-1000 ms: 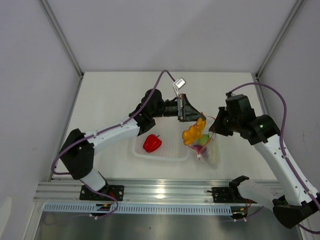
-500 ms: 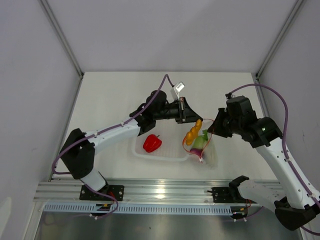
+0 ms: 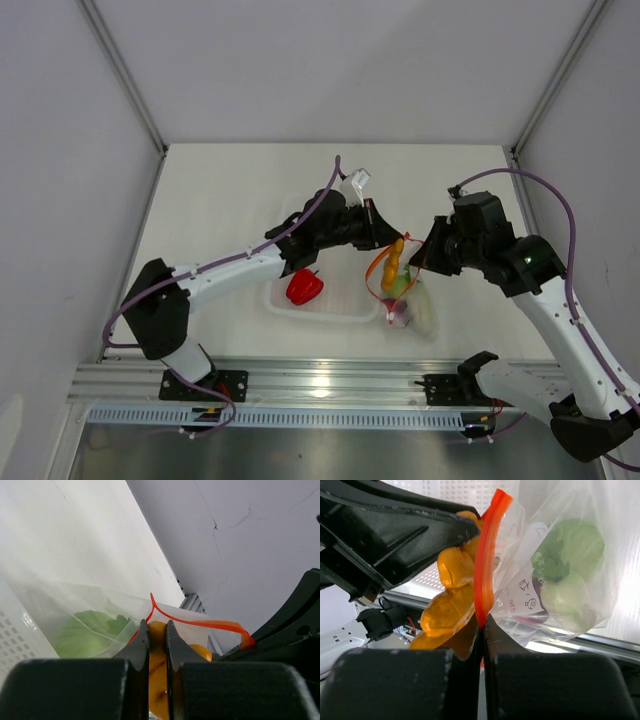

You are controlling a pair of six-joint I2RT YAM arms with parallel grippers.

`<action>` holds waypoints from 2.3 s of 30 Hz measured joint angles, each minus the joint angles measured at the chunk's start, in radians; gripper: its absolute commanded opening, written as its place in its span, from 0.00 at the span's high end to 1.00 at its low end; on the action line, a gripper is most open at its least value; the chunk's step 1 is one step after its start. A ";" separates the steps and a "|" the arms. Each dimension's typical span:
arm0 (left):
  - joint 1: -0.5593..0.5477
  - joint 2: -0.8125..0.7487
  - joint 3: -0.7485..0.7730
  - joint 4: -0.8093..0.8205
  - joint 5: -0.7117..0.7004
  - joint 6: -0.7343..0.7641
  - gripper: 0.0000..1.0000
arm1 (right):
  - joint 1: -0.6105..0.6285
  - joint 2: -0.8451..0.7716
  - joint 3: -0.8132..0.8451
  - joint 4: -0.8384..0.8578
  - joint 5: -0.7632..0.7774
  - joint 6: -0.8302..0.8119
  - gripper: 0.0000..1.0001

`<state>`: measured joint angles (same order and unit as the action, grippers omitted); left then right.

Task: Place the food in the zip-top bag and seal the zipper
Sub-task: Place the fake vegetable in the zipper food storage bag, then adjust the zipper food storage bag at the center of the board.

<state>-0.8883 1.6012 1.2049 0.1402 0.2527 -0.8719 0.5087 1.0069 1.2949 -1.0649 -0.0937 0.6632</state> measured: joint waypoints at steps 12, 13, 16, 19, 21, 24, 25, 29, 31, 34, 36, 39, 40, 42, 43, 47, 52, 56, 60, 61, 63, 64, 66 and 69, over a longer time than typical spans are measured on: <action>-0.025 0.013 0.047 -0.056 -0.075 0.089 0.43 | 0.000 0.000 0.003 -0.002 -0.019 0.000 1.00; -0.025 0.013 0.047 -0.058 -0.075 0.093 0.42 | 0.000 0.000 0.003 -0.002 -0.019 -0.001 1.00; -0.026 0.013 0.047 -0.061 -0.075 0.104 0.35 | 0.000 0.000 0.003 -0.002 -0.020 0.000 1.00; -0.026 0.012 0.047 -0.073 -0.079 0.120 0.24 | 0.000 0.000 0.004 -0.002 -0.020 -0.001 1.00; -0.026 0.007 0.047 -0.092 -0.092 0.131 0.24 | 0.000 0.000 0.006 -0.004 -0.020 -0.001 1.00; -0.028 -0.027 0.044 -0.141 -0.125 0.160 0.24 | 0.000 0.000 0.010 -0.012 -0.018 -0.003 1.00; -0.028 -0.050 0.043 -0.167 -0.144 0.171 0.25 | 0.000 0.000 0.010 -0.017 -0.016 -0.005 1.00; -0.030 -0.181 0.043 -0.273 -0.224 0.205 0.29 | 0.000 -0.004 0.011 -0.032 -0.006 -0.009 1.00; -0.030 -0.238 0.038 -0.304 -0.243 0.218 0.33 | 0.000 -0.008 0.012 -0.034 -0.005 -0.009 1.00; -0.030 -0.304 -0.020 -0.307 -0.251 0.222 0.41 | 0.000 -0.010 0.018 -0.034 -0.004 -0.009 1.00; -0.031 -0.318 -0.069 -0.314 -0.246 0.222 0.42 | 0.000 -0.010 0.021 -0.034 -0.004 -0.009 1.00; -0.045 -0.304 -0.123 -0.337 -0.238 0.218 0.43 | 0.000 -0.010 0.023 -0.034 -0.004 -0.009 1.00; -0.054 -0.295 -0.132 -0.346 -0.232 0.217 0.42 | 0.000 -0.010 0.023 -0.034 -0.004 -0.009 1.00; -0.075 -0.274 -0.135 -0.358 -0.219 0.217 0.42 | 0.000 -0.010 0.022 -0.034 -0.004 -0.009 1.00; -0.083 -0.263 -0.135 -0.360 -0.214 0.216 0.43 | 0.000 -0.011 0.022 -0.034 -0.003 -0.009 1.00; -0.102 -0.226 -0.135 -0.360 -0.179 0.214 0.58 | 0.000 -0.020 0.022 -0.035 -0.002 -0.009 1.00; -0.112 -0.205 -0.135 -0.359 -0.148 0.211 0.87 | 0.000 -0.039 0.013 -0.034 0.008 -0.009 1.00; -0.117 -0.184 -0.110 -0.369 -0.113 0.209 0.99 | 0.000 -0.034 -0.002 -0.038 0.040 -0.009 1.00; -0.118 -0.155 0.011 -0.430 -0.065 0.214 1.00 | 0.000 0.009 0.013 -0.070 0.124 -0.016 1.00; -0.118 -0.136 0.074 -0.454 -0.046 0.218 0.99 | 0.000 0.027 0.031 -0.093 0.153 -0.018 1.00; -0.118 -0.106 0.188 -0.468 -0.005 0.223 0.99 | -0.001 0.060 0.092 -0.132 0.209 -0.027 1.00; -0.118 -0.100 0.236 -0.464 0.015 0.226 0.99 | -0.001 0.063 0.109 -0.139 0.219 -0.028 1.00; -0.119 -0.109 0.282 -0.446 0.049 0.226 0.99 | -0.002 0.047 0.161 -0.144 0.248 -0.032 1.00; -0.121 -0.131 0.272 -0.423 0.084 0.226 1.00 | -0.004 -0.025 0.177 -0.138 0.271 -0.035 1.00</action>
<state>-1.0092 1.4704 1.4773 -0.2829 0.3370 -0.6460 0.5045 0.9817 1.4719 -1.2034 0.1776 0.6277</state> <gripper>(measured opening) 0.013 0.002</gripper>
